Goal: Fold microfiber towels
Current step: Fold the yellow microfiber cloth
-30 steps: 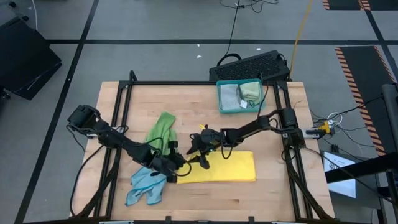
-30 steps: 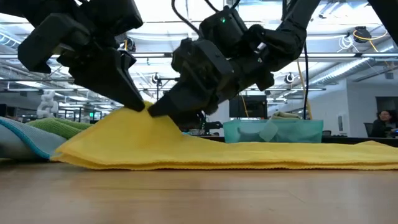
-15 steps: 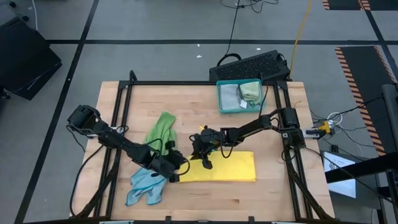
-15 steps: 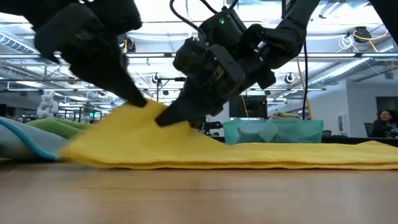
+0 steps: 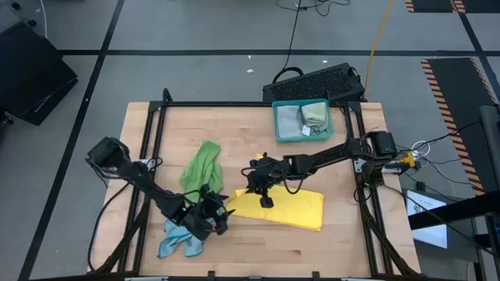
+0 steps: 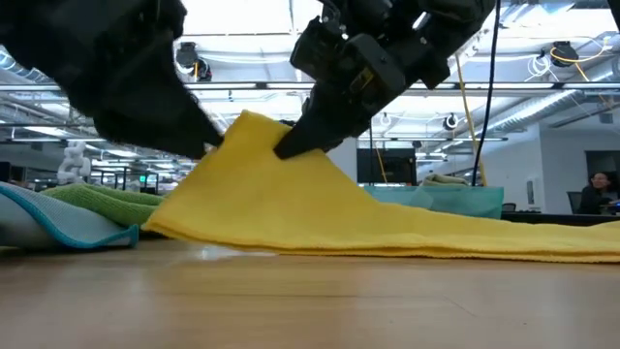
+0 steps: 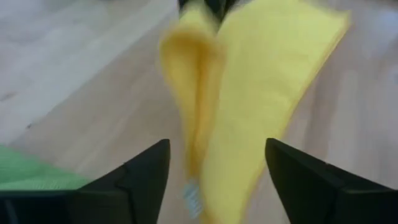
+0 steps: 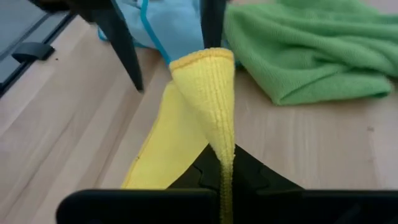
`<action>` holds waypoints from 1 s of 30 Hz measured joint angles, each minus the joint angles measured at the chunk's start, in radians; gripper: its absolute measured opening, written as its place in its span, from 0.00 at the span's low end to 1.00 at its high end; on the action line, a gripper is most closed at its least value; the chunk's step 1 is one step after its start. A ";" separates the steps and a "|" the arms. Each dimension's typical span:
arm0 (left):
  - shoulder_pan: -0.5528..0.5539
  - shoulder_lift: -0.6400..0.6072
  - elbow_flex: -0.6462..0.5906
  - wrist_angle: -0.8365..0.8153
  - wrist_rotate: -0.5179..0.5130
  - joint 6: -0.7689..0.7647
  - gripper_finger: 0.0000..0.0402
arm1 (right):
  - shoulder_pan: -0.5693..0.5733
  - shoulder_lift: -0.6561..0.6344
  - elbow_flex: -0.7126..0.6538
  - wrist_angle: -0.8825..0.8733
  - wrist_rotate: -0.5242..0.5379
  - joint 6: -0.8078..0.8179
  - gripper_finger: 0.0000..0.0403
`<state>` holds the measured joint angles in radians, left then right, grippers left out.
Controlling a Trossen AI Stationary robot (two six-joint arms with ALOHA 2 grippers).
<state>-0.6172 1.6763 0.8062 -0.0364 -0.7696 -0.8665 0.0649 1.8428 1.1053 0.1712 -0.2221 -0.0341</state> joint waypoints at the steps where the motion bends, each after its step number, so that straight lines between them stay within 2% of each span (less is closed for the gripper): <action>1: 0.003 0.013 -0.001 -0.009 0.000 0.000 0.68 | 0.002 -0.002 0.000 0.001 0.012 -0.006 0.01; 6: 0.030 0.068 -0.002 -0.017 -0.005 -0.010 0.74 | 0.003 -0.009 -0.001 -0.010 0.013 -0.013 0.01; 11: 0.036 0.093 -0.001 -0.017 0.116 -0.014 0.69 | 0.003 -0.014 -0.001 -0.029 0.014 -0.028 0.00; 19: 0.009 0.098 -0.001 -0.013 0.140 -0.052 0.42 | 0.004 -0.023 0.000 -0.026 0.016 -0.055 0.00; 27: 0.004 0.098 -0.001 -0.013 0.118 -0.044 0.05 | 0.004 -0.023 0.000 -0.026 0.016 -0.057 0.00; 30: 0.000 0.098 -0.001 -0.014 0.115 -0.042 0.03 | 0.005 -0.023 0.000 -0.029 0.012 -0.057 0.03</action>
<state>-0.6169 1.7744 0.8051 -0.0502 -0.6543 -0.9081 0.0695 1.8202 1.1049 0.1419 -0.2102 -0.0910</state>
